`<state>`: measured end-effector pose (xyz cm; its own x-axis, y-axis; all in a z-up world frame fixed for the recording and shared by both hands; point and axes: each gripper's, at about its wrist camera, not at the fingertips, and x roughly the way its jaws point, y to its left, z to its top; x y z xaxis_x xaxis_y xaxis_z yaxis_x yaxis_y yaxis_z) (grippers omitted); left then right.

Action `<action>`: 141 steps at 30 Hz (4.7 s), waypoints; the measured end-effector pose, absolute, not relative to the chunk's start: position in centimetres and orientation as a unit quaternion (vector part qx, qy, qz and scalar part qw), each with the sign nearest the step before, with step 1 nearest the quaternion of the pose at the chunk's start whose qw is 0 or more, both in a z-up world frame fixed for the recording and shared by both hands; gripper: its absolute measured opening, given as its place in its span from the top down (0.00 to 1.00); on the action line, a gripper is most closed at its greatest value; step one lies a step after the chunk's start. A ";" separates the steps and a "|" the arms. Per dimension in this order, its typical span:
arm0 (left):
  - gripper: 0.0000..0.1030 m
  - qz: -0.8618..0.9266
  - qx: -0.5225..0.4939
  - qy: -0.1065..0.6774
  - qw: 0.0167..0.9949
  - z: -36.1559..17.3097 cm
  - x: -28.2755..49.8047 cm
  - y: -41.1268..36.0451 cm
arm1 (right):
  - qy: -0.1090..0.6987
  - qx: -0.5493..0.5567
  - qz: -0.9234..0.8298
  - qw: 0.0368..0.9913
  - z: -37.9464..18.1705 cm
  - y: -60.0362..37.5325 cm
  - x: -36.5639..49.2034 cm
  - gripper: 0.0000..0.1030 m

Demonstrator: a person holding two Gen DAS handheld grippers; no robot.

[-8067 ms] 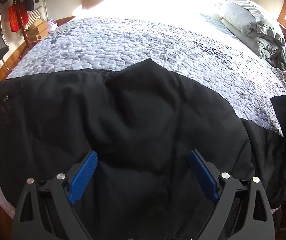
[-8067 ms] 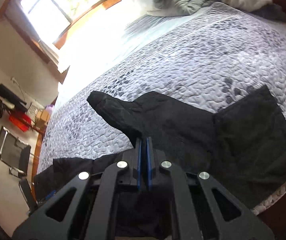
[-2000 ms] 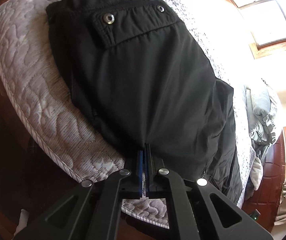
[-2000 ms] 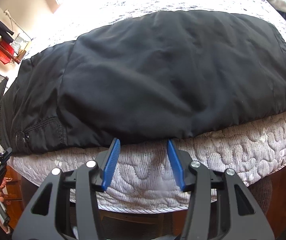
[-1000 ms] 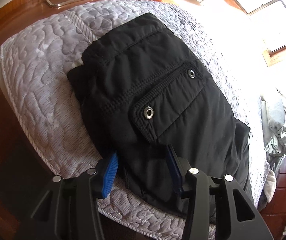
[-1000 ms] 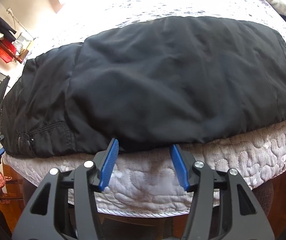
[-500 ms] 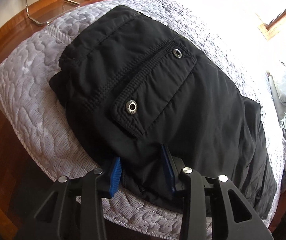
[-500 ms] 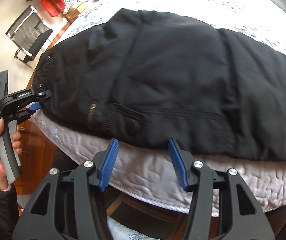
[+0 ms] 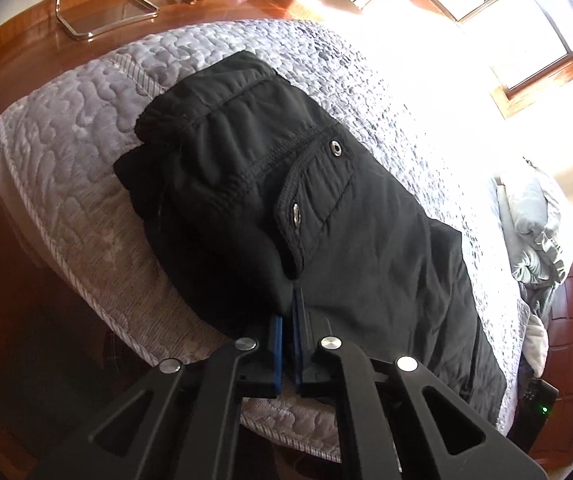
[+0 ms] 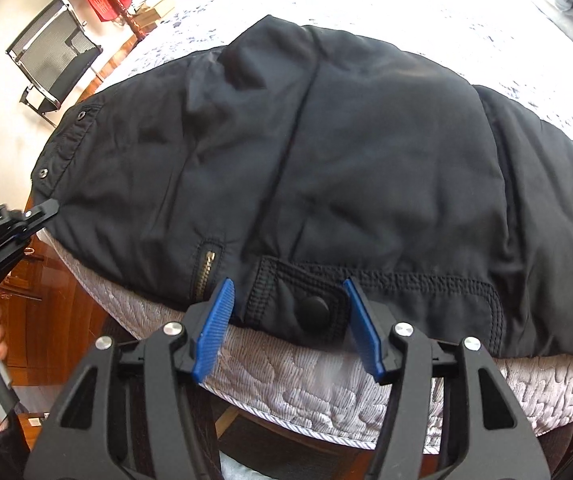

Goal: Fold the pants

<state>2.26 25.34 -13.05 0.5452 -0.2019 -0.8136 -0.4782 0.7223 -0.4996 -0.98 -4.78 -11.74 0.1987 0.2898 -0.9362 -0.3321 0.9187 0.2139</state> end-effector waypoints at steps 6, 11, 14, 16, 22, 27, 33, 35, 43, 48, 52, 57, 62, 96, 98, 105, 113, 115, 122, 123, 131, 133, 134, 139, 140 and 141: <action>0.96 0.089 -0.387 0.485 0.779 -17.2 3.9 26.4 | 0.597 -0.031 0.204 0.776 -12.2 -3.8 -0.8 0.43; 0.97 0.078 -0.378 0.451 0.805 -15.3 6.2 26.2 | 0.590 -0.021 0.211 0.779 -12.2 -4.7 -0.5 0.44; 0.97 0.079 -0.366 0.435 0.819 -13.7 8.1 26.4 | 0.579 -0.018 0.220 0.785 -11.4 -5.0 -0.5 0.44; 0.97 0.082 -0.345 0.434 0.828 -13.1 8.9 26.1 | 0.572 -0.032 0.212 0.792 -11.0 -5.6 -0.6 0.43; 0.97 0.084 -0.364 0.448 0.812 -16.1 8.6 26.2 | 0.592 -0.010 0.184 0.785 -13.1 -8.1 1.0 0.44; 0.97 0.080 -0.366 0.427 0.823 -15.4 7.5 26.5 | 0.603 -0.004 0.193 0.774 -14.6 -8.4 1.9 0.39; 0.97 0.041 -0.341 0.377 0.860 -11.3 7.6 25.4 | 0.587 -0.045 0.191 0.785 -15.1 -6.1 1.9 0.29; 0.97 0.026 -0.329 0.362 0.872 -9.8 8.2 24.3 | 0.590 -0.026 0.198 0.783 -14.9 -6.6 2.1 0.29; 0.97 -0.055 -0.272 0.316 0.907 -4.4 10.6 19.1 | 0.595 0.074 0.213 0.772 -13.8 -11.5 3.1 0.44; 0.96 -0.126 -0.220 0.316 0.914 -2.3 11.9 12.9 | 0.584 0.071 0.160 0.793 -12.3 -15.5 2.8 0.44; 0.95 -0.162 -0.175 0.335 0.912 -2.1 12.5 8.2 | 0.577 0.070 0.116 0.806 -12.3 -19.2 2.5 0.44; 0.95 -0.133 -0.217 0.341 0.905 -3.6 13.2 10.0 | 0.576 0.087 0.106 0.806 -12.5 -22.4 2.2 0.44; 0.95 -0.065 -0.251 0.323 0.910 -4.0 11.5 15.9 | 0.562 0.106 0.077 0.817 -11.9 -26.4 1.1 0.40; 0.95 -0.031 -0.274 0.344 0.898 -6.0 10.2 17.9 | 0.417 0.081 -0.100 0.900 -6.7 -41.8 -2.3 0.96; 0.95 -0.034 -0.275 0.343 0.897 -6.0 10.2 17.9 | 0.405 0.037 -0.067 0.911 -5.5 -38.6 -1.4 0.96; 0.95 -0.035 -0.274 0.344 0.897 -5.9 10.2 17.9 | 0.409 -0.056 0.072 0.908 -4.1 -27.2 0.6 0.96; 0.95 -0.035 -0.267 0.347 0.898 -5.7 10.3 17.7 | 0.457 -0.099 0.144 0.872 -7.2 -19.7 -0.2 0.96; 0.94 -0.039 -0.258 0.349 0.900 -5.6 10.4 17.2 | 0.467 -0.107 0.149 0.865 -8.0 -18.5 -0.5 0.96; 0.94 -0.084 -0.244 0.355 0.898 -5.1 11.0 14.2 | 0.470 -0.129 0.179 0.855 -8.4 -16.9 -1.2 0.95; 0.94 -0.090 -0.244 0.355 0.898 -5.0 11.0 13.8 | 0.469 -0.132 0.184 0.854 -8.2 -16.7 -1.3 0.95; 0.94 -0.112 -0.236 0.358 0.896 -4.4 11.2 11.9 | 0.477 -0.137 0.220 0.840 -9.0 -15.4 -2.3 0.91; 0.94 -0.117 -0.235 0.359 0.896 -4.4 11.2 11.5 | 0.491 -0.139 0.222 0.831 -10.0 -15.0 -2.0 0.86; 0.94 -0.120 -0.235 0.360 0.895 -4.4 11.3 11.4 | 0.494 -0.142 0.219 0.830 -10.2 -14.9 -2.0 0.84; 0.94 -0.129 -0.230 0.363 0.894 -4.5 11.4 10.6 | 0.498 -0.151 0.215 0.826 -8.6 -14.8 -2.8 0.54; 0.94 -0.130 -0.230 0.364 0.893 -4.5 11.5 10.5 | 0.490 -0.140 0.232 0.828 -7.9 -14.8 -3.2 0.27; 0.94 -0.131 -0.230 0.364 0.893 -4.5 11.5 10.5 | 0.479 -0.130 0.255 0.830 -7.1 -14.6 -3.7 0.20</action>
<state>11.47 10.47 -4.55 0.7013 -0.4006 -0.5896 0.0664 0.8603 -0.5055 -3.72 -14.61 -7.14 0.4101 0.2988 -0.8617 -0.5483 0.8358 0.0288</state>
